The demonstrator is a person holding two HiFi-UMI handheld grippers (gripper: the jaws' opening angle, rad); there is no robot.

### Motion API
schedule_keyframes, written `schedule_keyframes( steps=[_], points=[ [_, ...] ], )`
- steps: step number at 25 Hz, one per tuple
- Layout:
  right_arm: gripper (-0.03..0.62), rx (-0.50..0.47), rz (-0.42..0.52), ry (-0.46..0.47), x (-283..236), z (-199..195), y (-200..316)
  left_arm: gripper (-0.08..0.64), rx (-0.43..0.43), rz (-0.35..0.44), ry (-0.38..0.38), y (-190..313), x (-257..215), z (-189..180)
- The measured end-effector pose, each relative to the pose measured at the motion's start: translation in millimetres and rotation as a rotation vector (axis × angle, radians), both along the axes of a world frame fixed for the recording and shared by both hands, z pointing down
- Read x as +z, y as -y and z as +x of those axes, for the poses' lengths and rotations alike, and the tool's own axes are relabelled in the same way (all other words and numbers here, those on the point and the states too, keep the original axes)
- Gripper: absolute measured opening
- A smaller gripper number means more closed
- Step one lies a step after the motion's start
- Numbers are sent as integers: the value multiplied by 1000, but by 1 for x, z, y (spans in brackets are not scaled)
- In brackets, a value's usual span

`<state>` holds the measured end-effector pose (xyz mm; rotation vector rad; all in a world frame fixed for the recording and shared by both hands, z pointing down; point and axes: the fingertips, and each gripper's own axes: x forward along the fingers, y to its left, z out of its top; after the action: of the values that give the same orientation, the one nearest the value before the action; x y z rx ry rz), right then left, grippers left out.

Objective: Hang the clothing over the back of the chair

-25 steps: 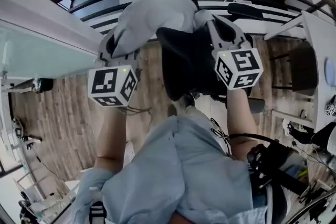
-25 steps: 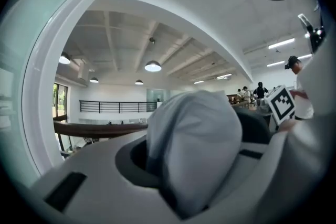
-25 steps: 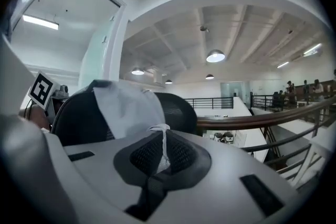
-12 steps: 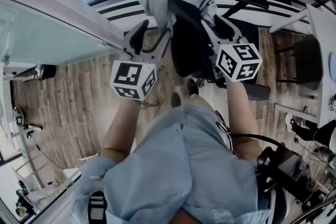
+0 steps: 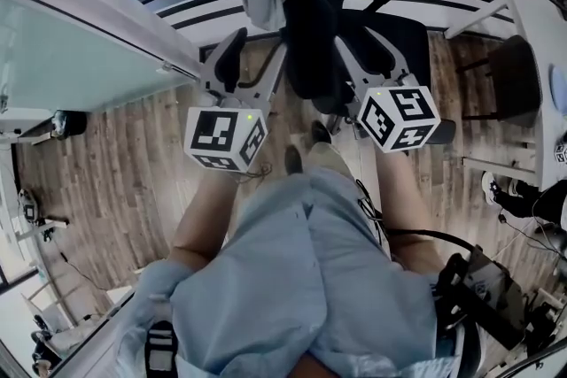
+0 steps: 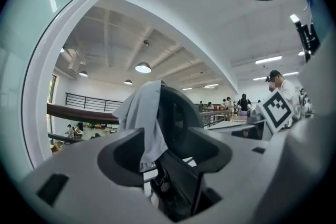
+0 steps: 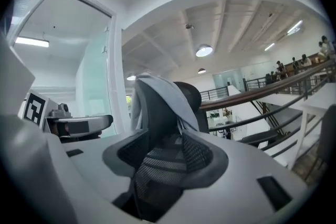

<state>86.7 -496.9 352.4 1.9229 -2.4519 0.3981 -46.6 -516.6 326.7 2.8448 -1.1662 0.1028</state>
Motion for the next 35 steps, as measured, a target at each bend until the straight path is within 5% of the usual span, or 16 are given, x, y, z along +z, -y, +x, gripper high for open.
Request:
schedule_keyframes(
  steps=[4, 14, 35],
  points=[
    [190, -7, 128, -95, -45, -18, -13, 240, 7, 82, -18, -11, -27, 6],
    [31, -16, 376, -225, -138, -57, -39, 32, -79, 285, -98, -39, -105, 7],
    [11, -19, 412, -256, -145, -72, -34, 21, -122, 286, -104, -37, -114, 1]
  ],
)
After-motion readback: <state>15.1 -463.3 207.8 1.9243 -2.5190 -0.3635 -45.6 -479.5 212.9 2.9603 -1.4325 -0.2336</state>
